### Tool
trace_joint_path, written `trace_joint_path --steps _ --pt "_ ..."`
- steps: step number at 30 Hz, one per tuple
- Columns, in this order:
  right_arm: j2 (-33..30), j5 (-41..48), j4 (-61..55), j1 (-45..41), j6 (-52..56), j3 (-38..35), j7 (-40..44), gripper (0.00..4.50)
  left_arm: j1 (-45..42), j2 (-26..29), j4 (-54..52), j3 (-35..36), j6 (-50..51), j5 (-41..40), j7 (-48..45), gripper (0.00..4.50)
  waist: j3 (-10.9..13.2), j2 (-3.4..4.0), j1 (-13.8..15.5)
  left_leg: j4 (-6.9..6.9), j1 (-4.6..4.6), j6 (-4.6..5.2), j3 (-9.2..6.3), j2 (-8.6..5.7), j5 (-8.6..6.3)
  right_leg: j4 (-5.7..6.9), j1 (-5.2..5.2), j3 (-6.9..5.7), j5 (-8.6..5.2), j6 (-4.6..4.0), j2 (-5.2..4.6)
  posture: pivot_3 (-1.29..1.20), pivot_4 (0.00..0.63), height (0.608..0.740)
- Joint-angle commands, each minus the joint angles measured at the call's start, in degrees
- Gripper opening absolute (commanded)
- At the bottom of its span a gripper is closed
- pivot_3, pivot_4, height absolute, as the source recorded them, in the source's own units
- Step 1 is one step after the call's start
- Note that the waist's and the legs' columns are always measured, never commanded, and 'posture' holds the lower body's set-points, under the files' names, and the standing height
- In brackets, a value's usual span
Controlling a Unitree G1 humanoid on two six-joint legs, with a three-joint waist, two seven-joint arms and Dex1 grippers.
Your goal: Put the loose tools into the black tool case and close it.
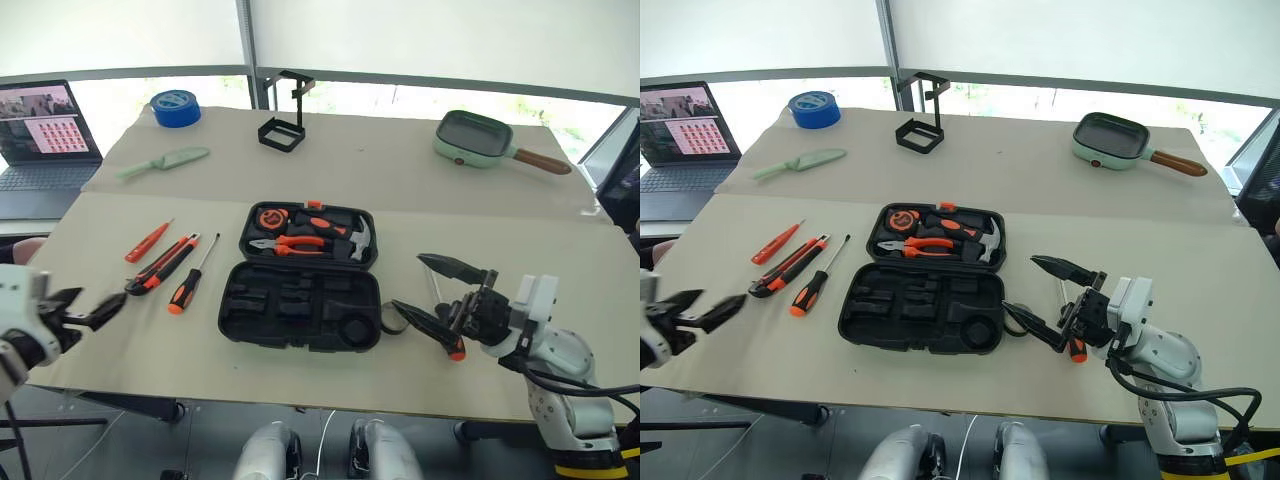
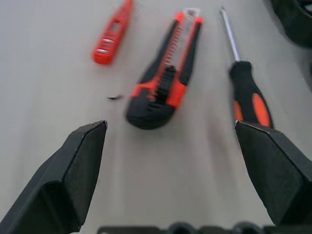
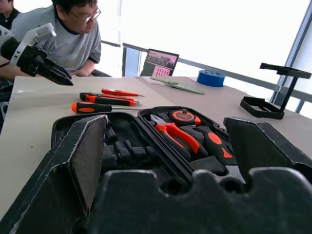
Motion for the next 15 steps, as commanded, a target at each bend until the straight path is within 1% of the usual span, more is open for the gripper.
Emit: trace_joint_path --steps 1,4,6,8,10,11,12,13,14,15 --pt "-0.42 0.17 -3.77 -0.3 -1.7 -0.23 1.05 4.45 -4.63 -0.34 -3.0 -1.86 6.54 -1.74 3.63 4.5 0.0 -0.01 -0.37 0.0 -0.01 -0.01 -0.01 0.01 0.01 0.0 0.0 0.01 0.0 0.0 0.03 0.0 0.15 0.74" --pt "-0.23 0.07 -3.96 -0.61 -1.54 0.16 1.28 4.45 -9.09 -3.3 -2.5 -6.48 7.68 0.45 6.64 4.5 0.01 0.01 -0.63 0.0 0.09 -0.14 -0.04 0.02 0.07 0.05 0.04 0.05 0.0 0.0 0.05 0.0 0.15 0.74" --pt "-0.36 -0.49 -2.88 -1.1 -2.25 0.24 2.14 4.45 -13.12 -6.61 -0.02 -10.65 7.07 3.33 9.4 4.5 0.02 0.03 -0.56 0.0 0.24 -0.21 -0.05 0.02 0.11 0.1 0.15 0.07 0.0 0.0 0.04 0.0 0.15 0.74" --pt "-0.55 -0.8 -1.99 -1.45 -2.65 0.27 2.82 4.45 -16.0 -8.84 2.45 -13.41 6.1 5.95 10.86 4.5 0.01 0.01 -0.54 0.0 0.28 -0.25 -0.05 0.02 0.14 0.12 0.18 0.08 0.01 0.0 0.04 0.0 0.15 0.74" --pt "-0.62 -0.81 -1.7 -1.55 -2.77 0.29 3.18 4.45 -17.79 -10.05 4.32 -14.56 6.21 7.39 11.61 4.5 0.0 0.03 -0.47 0.0 0.3 -0.25 -0.04 0.02 0.14 0.15 0.18 0.08 0.01 -0.02 0.06 0.0 0.15 0.74" --pt "-0.61 -0.86 -1.59 -1.58 -2.81 0.29 3.38 4.5 -18.44 -10.47 4.76 -15.39 6.69 7.71 11.27 3.97 -0.01 0.04 -0.47 0.0 0.32 -0.27 -0.04 0.02 0.14 0.15 0.18 0.08 0.02 -0.02 0.07 0.0 0.15 0.74" --pt "-0.6 -0.87 -1.49 -1.54 -2.89 0.21 3.58 4.5 -18.77 -10.78 4.85 -15.9 7.09 7.92 10.99 3.76 -0.01 0.05 -0.48 0.0 0.32 -0.27 -0.05 0.02 0.15 0.16 0.18 0.08 0.02 -0.03 0.07 0.0 0.15 0.74" --pt "-0.58 -0.92 -1.39 -1.52 -2.97 0.18 3.74 4.5 -18.74 -10.77 4.58 -16.77 8.66 7.83 10.55 3.38 -0.01 0.06 -0.48 -0.01 0.34 -0.26 -0.04 0.03 0.15 0.17 0.19 0.1 0.01 -0.04 0.06 0.0 0.15 0.74" --pt "-0.57 -0.97 -1.29 -1.55 -3.1 0.22 3.93 4.5 -18.28 -10.46 4.56 -18.15 8.23 9.13 10.24 3.04 -0.02 0.07 -0.42 0.0 0.33 -0.26 -0.05 0.03 0.15 0.18 0.19 0.09 0.01 -0.05 0.06 0.0 0.15 0.74" --pt "-0.66 -1.01 -1.19 -1.52 -3.26 0.2 4.23 4.5 -18.08 -10.91 4.57 -18.08 8.1 9.69 10.62 2.65 -0.04 0.11 -0.39 -0.01 0.33 -0.26 -0.05 0.02 0.15 0.17 0.19 0.08 0.01 -0.05 0.04 0.0 0.15 0.74"
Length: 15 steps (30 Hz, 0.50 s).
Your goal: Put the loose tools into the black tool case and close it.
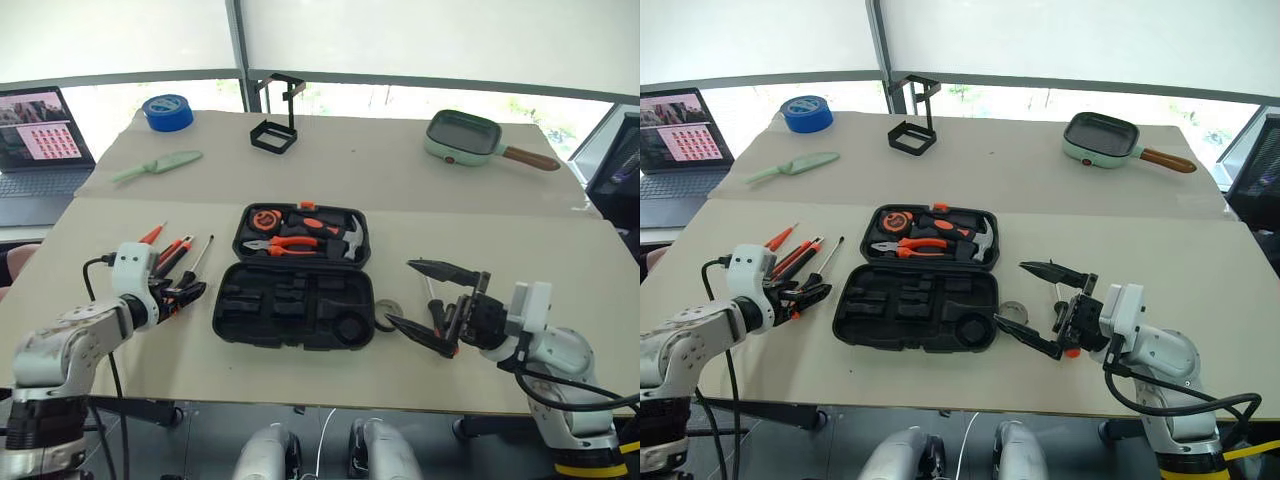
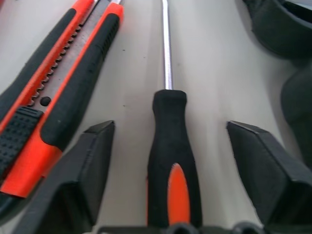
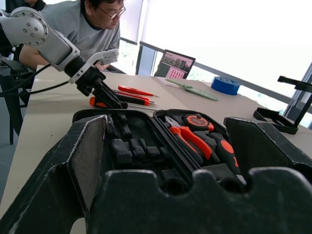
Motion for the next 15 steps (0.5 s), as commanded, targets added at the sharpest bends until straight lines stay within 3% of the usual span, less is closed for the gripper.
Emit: trace_joint_path --steps 1,5,10,12,15 --pt "-0.58 -0.22 -0.45 -0.55 -2.18 -0.89 1.06 4.5 1.05 -1.25 0.37 -2.43 1.18 1.77 -0.37 2.35 -0.05 0.08 0.03 0.0 0.0 0.01 0.0 -0.01 0.0 -0.01 0.01 0.0 0.0 0.0 -0.03 0.0 0.15 0.74" --pt "-1.09 -0.22 0.6 -0.96 -2.9 -2.25 1.23 4.5 0.8 -2.74 -0.59 1.7 -2.27 1.54 -1.19 0.92 -0.08 0.14 0.1 0.0 0.08 0.06 0.01 -0.04 -0.04 -0.03 0.09 0.01 0.0 0.01 -0.26 0.0 0.15 0.74" --pt "-2.48 0.38 1.48 -1.62 -2.94 -4.24 1.56 4.5 -1.73 -2.86 -2.54 6.37 -13.04 -0.69 -9.73 0.83 -0.01 0.02 0.13 0.01 -0.1 0.05 -0.04 -0.02 -0.02 -0.05 -0.03 -0.04 0.02 -0.02 -0.28 0.0 0.15 0.74" --pt "-3.66 0.86 1.8 -2.12 -2.3 -5.3 1.72 4.5 -2.1 -1.03 -3.63 4.11 -19.85 0.73 -16.87 0.83 -0.01 0.02 0.13 0.01 -0.14 0.05 -0.03 -0.03 -0.03 -0.08 -0.05 -0.06 0.13 -0.2 -0.28 0.0 0.15 0.74" --pt "-7.14 1.77 3.39 -3.24 0.02 -7.78 2.58 4.5 -4.71 4.58 -3.53 -5.82 -30.33 7.23 -29.83 0.83 -0.01 0.02 0.26 0.01 -0.19 0.06 -0.01 -0.04 -0.03 -0.11 -0.07 -0.1 0.15 -0.25 -0.21 0.0 0.15 0.74"
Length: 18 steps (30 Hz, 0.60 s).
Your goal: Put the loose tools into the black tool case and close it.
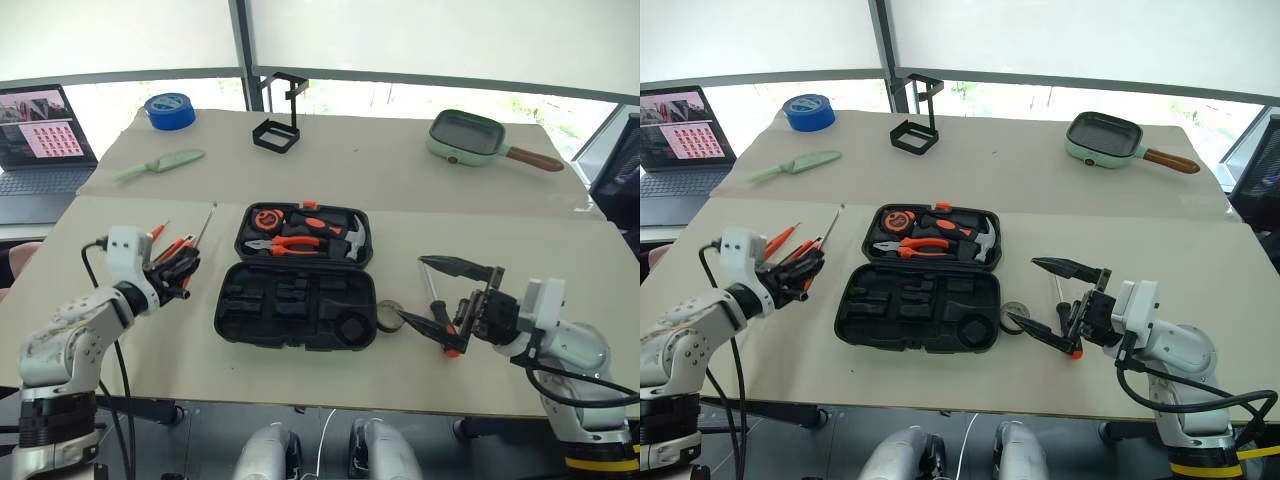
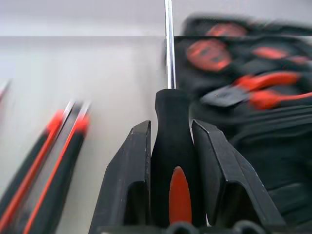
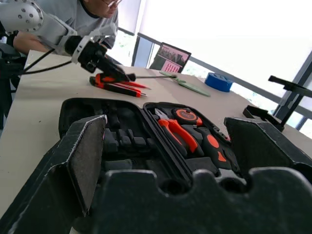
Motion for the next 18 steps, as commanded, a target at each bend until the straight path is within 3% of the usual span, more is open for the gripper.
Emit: trace_joint_path --steps 1,4,8,13,18 --pt "-4.23 1.61 1.68 -1.86 2.01 -4.16 1.39 4.5 -4.36 6.05 -0.96 -10.99 -12.81 7.9 -14.37 0.83 0.0 0.01 0.23 0.01 -0.02 0.0 0.03 -0.04 0.0 0.0 0.0 -0.05 -0.01 0.01 0.1 0.0 0.15 0.74" --pt "-7.18 1.54 6.59 -4.2 3.02 -5.51 2.75 4.5 -11.73 6.49 5.96 -23.46 -26.07 19.52 -21.27 0.83 -0.01 0.05 0.64 0.02 0.04 0.07 0.14 -0.08 -0.04 -0.03 0.05 -0.07 -0.06 0.14 0.08 0.0 0.15 0.74" --pt "-7.51 1.81 6.59 -5.58 4.4 -4.28 3.01 4.5 -19.32 3.14 14.36 -31.02 -32.84 25.96 -25.22 0.83 -0.01 0.03 0.62 0.04 -0.02 0.44 0.17 -0.05 0.09 -0.05 0.01 -0.06 0.0 0.09 0.19 0.0 0.15 0.74" --pt "-6.62 2.15 3.58 -4.51 7.14 -3.83 0.96 4.5 -24.93 1.97 25.2 -37.34 -44.67 35.96 -25.94 0.83 0.0 0.03 -0.29 0.28 -0.26 0.73 0.16 0.04 0.25 -0.01 -0.16 -0.09 0.11 -0.12 0.46 0.0 0.15 0.74" --pt "-5.92 1.03 2.01 -2.74 7.2 -3.96 -0.28 4.5 -27.82 -0.4 30.04 -37.75 -46.94 36.43 -28.39 0.83 0.0 0.03 -0.25 0.72 -0.45 1.15 0.12 0.06 -0.01 -0.02 -0.11 -0.09 0.02 0.39 0.28 0.0 0.15 0.74"
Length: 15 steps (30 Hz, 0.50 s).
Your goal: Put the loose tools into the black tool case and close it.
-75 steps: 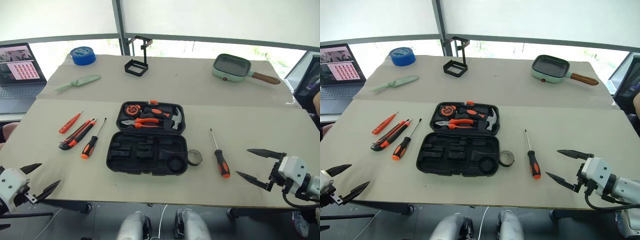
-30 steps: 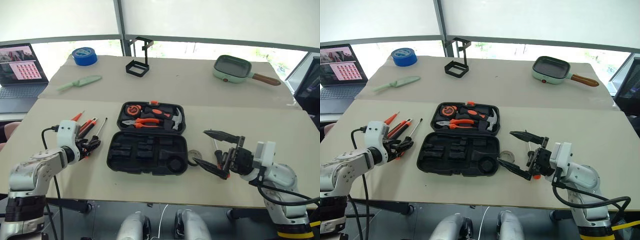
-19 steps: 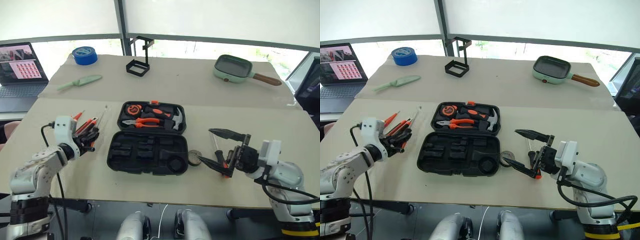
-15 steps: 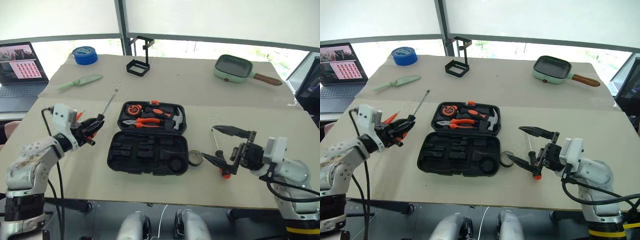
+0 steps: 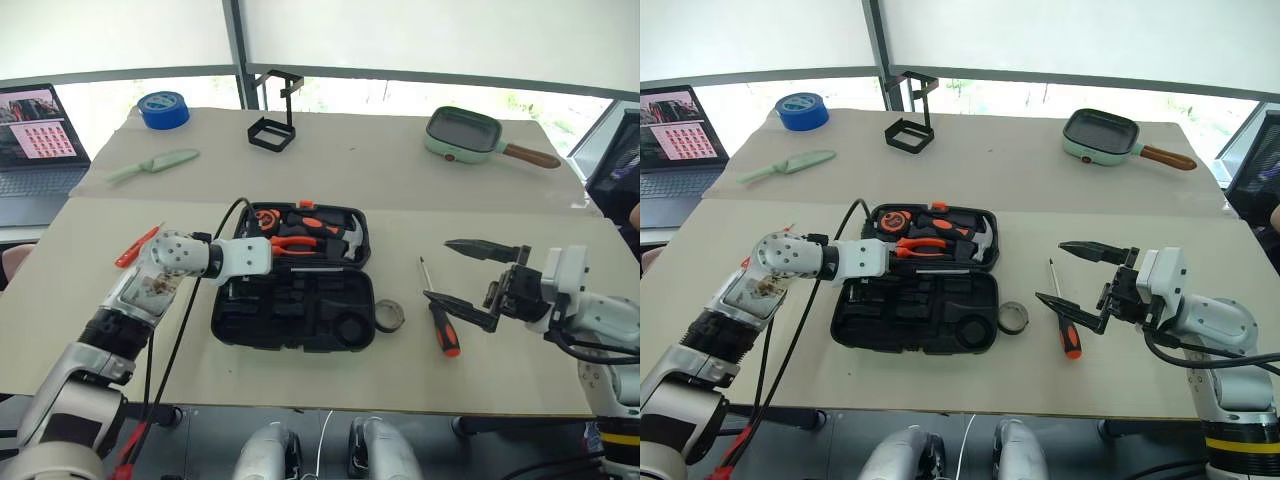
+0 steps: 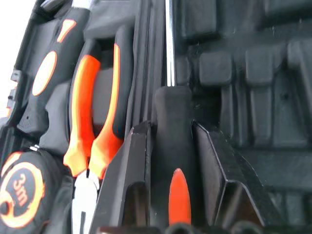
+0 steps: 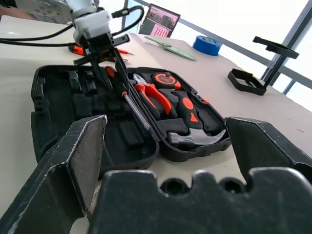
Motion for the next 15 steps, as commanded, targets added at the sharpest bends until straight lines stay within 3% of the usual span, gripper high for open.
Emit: trace_joint_path --steps 1,15 --pt "0.44 0.19 -3.8 1.22 0.4 -1.21 -1.61 4.5 -1.5 -0.46 2.35 -0.83 -2.97 1.26 -2.81 0.83 0.0 0.0 -0.01 0.08 -0.02 0.08 0.01 0.0 -0.05 -0.01 0.0 0.0 0.02 0.08 -0.03 0.0 0.15 0.74" --pt "1.34 -0.06 -7.31 4.11 0.69 -0.86 -5.12 4.5 1.73 0.46 -6.69 1.61 4.69 -0.23 -6.85 0.83 -0.01 0.01 -0.09 0.3 -0.06 0.33 0.04 -0.08 -0.21 0.01 0.05 0.03 0.11 0.09 -0.19 0.0 0.15 0.74"
